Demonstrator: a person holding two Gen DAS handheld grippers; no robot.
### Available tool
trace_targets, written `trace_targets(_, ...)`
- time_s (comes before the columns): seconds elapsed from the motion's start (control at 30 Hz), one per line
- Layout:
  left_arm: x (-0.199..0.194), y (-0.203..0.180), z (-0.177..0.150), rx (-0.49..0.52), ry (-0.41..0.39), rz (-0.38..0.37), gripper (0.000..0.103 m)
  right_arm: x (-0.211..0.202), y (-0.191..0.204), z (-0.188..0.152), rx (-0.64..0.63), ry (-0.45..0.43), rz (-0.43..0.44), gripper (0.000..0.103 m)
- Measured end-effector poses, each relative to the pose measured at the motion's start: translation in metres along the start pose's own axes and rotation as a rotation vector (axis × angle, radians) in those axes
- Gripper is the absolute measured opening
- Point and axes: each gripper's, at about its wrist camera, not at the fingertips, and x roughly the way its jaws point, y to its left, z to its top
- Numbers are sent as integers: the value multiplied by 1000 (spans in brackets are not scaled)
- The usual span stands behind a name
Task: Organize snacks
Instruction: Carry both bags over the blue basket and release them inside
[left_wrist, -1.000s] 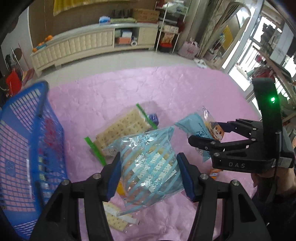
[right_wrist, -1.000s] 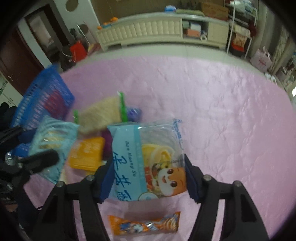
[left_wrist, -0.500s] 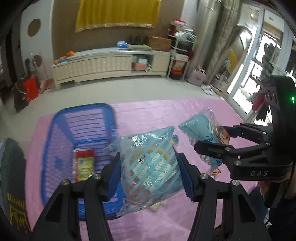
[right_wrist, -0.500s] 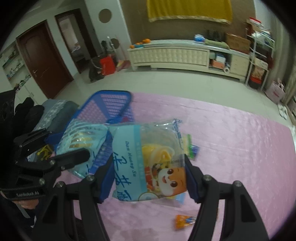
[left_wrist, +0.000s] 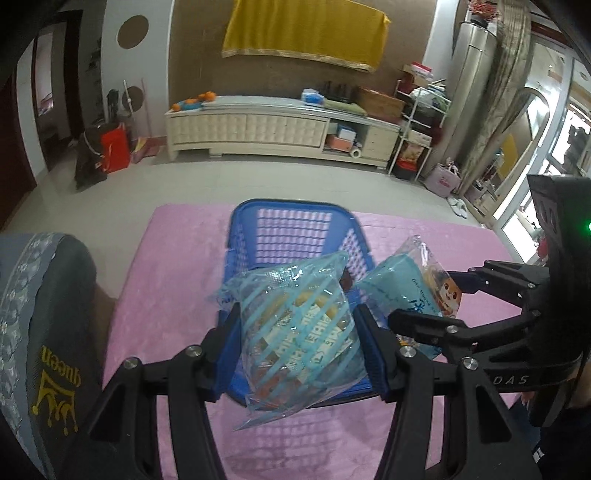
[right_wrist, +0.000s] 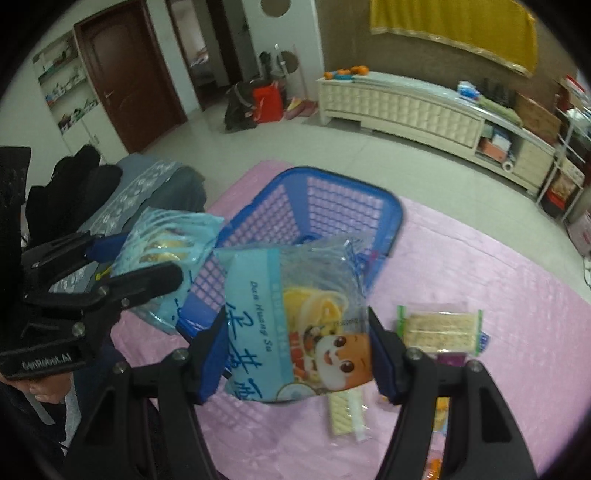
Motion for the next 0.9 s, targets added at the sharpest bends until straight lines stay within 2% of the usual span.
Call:
trace_targets(0.23,9,23,-7,-19,23,16,56,36,10,2,19,72,20,71)
trace_targets(0.57,22,27,-8,-20,46,1,56,58,17,-4,19,140,-45,72)
trace_targets(0.67,23,32,-9,-30,51,0,56,56,20,-5,3,160,-56,74)
trace_targets(0.73,23,34,-8,-36,53,0,56,53,23,-8,-21,168,-85,82)
trace_targets(0.9,19,30,-9,-35,55,5,56,49,21,-11,-7,182,-77,86)
